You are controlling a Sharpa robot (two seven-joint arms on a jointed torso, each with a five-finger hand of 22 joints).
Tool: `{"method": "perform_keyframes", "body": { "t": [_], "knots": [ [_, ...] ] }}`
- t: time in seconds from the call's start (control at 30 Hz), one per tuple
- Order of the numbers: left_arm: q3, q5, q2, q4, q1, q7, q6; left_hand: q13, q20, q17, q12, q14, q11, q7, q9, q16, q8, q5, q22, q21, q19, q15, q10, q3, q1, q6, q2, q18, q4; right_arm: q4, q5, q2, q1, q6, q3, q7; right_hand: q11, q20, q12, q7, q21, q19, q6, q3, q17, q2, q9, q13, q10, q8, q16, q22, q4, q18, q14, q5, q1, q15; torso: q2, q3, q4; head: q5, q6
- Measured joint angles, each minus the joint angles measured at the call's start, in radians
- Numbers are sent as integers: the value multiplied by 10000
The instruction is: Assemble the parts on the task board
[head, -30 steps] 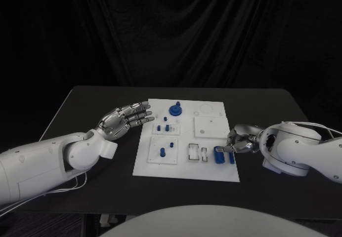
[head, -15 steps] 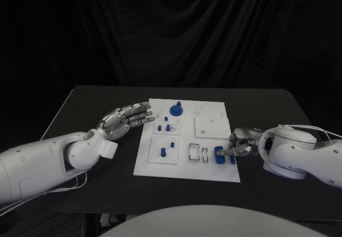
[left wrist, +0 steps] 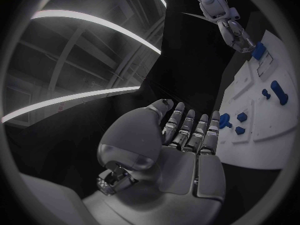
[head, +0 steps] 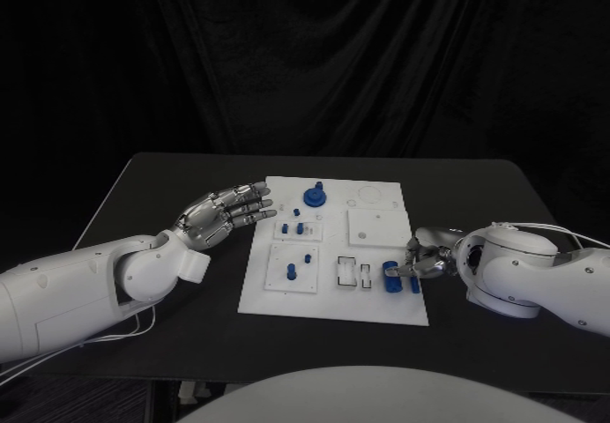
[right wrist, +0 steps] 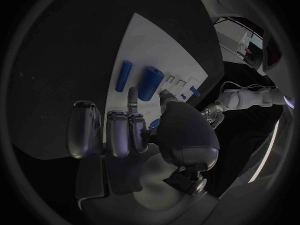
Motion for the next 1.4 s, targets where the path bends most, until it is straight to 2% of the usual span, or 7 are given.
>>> {"method": "perform_keyframes", "body": {
  "t": [0.33, 0.7, 0.87, 1.0, 1.13, 1.27, 1.4],
  "knots": [
    [0, -4, 38, -66, -27, -88, 74, 0, 0, 0, 0, 0, 0, 0, -9, 0, 0, 0, -9, 0, 0, 0, 0, 0, 0, 0, 0, 0, 0, -177, -21, 233, -114, -9, -2, 47, 0, 0, 0, -34, -8, 0, 39, 56, -1, 0, 18, -1, 0, 0, 0, 0, 0, 0, 0, -38, 0, 0, -5, -1, 0, 9, 0],
    [0, -4, 70, -103, -45, -178, 162, -1, 0, 0, 0, 0, 0, 0, -9, 0, 0, 0, -26, 0, 0, 0, 0, 27, 0, 0, 0, -1, -28, -557, 37, 588, -376, 72, 7, 119, 1, 0, 0, -35, -8, 0, 109, 112, -2, 254, 49, -2, 0, 0, -51, -1, -1, 0, 0, -77, -253, 1, -5, -2, 5, 34, 0],
    [0, -6, 70, -108, -47, -219, 192, -1, 0, 0, 0, 0, 0, 0, -9, 0, 0, 0, -26, 0, 0, 0, 0, 27, 0, 0, 0, 0, -28, -722, 105, 747, -483, 93, 45, 206, 1, 0, 0, -11, -8, 0, 170, 307, -2, 381, 144, -2, 0, -75, -53, -1, -111, 0, 0, 1320, 83, 1, -6, -9, 5, 47, 0],
    [0, -6, 66, -119, -52, -252, 220, -1, 0, 0, 0, 0, 0, 36, -9, 0, 0, 0, -26, 0, 0, 0, 0, 55, 0, -36, 0, 0, 1, -812, 213, 854, -512, 45, 82, 383, -30, 0, 0, -20, -30, 0, 283, 678, -2, 230, 202, -2, 11, -144, -136, -2, -369, 0, -22, 3236, 721, -67, -10, -11, 5, 63, 0],
    [0, -7, 66, -135, -54, -286, 241, -1, 0, 0, 0, 0, 0, 36, -8, 0, 0, 0, -26, 0, 0, 0, 0, 55, 1, -36, 0, -1, 1, -866, 392, 878, -535, -132, 85, 598, -127, -72, 0, -72, -72, 2, 332, 859, -2, -16, 212, -2, 18, -232, -281, -1, -224, 1, 7, 5383, 1129, -102, -10, -9, 5, 80, 0],
    [0, -8, 65, -139, -59, -305, 259, -1, 0, 0, 0, 0, 0, 36, -8, 0, 0, 0, -26, 0, 0, 0, 0, 55, 1, -36, 0, 0, 1, -872, 620, 857, -571, -465, 63, 819, -138, -72, -1, -85, -335, 2, 346, 1024, -3, -161, 284, -3, 6, -209, -326, -2, -59, 1, -25, 6358, 1274, -133, -5, -3, 4, 77, 0],
    [0, -9, 57, -141, -62, -325, 270, -1, 0, 0, 0, 0, 0, 36, -8, 0, 0, 0, -25, 0, 0, 0, -1, 55, 1, -37, 0, 0, 1, -819, 1090, 769, -619, -972, 29, 1098, -186, -135, 0, -83, -456, 10, 343, 1166, -2, -259, 402, -3, 5, -110, -366, -2, 83, 1, 12, 6789, 1372, -171, 2, 6, -1, 75, 0]
  ]
}}
